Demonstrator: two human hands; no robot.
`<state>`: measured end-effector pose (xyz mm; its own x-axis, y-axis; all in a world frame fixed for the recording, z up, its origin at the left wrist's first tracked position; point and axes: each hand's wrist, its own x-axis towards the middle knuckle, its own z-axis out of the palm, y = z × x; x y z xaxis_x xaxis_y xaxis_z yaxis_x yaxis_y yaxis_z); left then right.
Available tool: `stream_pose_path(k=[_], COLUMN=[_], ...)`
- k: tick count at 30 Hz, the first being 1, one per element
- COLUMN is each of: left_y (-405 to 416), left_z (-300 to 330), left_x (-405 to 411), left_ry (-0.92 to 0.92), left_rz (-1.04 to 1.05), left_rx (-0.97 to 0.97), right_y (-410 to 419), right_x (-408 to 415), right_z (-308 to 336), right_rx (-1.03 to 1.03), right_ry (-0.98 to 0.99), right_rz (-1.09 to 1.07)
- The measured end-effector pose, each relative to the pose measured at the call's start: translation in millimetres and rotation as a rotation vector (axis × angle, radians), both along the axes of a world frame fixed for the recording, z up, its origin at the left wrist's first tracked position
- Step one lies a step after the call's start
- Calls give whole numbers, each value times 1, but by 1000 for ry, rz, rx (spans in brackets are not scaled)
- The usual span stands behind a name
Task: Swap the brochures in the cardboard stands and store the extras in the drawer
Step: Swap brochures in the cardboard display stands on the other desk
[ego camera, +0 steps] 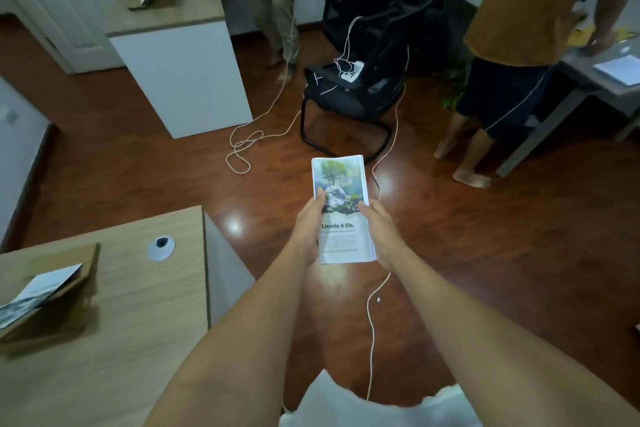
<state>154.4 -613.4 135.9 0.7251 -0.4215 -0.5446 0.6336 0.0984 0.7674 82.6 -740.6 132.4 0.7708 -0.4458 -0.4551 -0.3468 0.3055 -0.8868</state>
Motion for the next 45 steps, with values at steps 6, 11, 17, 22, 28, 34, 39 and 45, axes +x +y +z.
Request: stream_pose_path(k=[6,11,17,22,28,34,39,45], left_y=[-21,-30,-26,-7,43,91,122,153], left_z=[5,5,-2,-11,-18,2,9,10], left_x=[36,67,114,167,282,383,440,488], left_ry=[4,8,-5,5,18,17,38,71], left_rz=[133,284,335,376,379,411,446,511], left_rx=[-7,9,23,11,5,-30,-66,-140], right_y=[-29,-43,-45,-23,28,77,105,139], right_x=[50,97,155,214,335,443,504,563], right_z=[4,5,-5,-17,-24,-4,4,4], right_rx=[-1,-12,24,46,16,24,39,37], right_ry=[30,12,-7,14,19,3,-3,8], right_rz=[138,271,352,378,394,421,462,537])
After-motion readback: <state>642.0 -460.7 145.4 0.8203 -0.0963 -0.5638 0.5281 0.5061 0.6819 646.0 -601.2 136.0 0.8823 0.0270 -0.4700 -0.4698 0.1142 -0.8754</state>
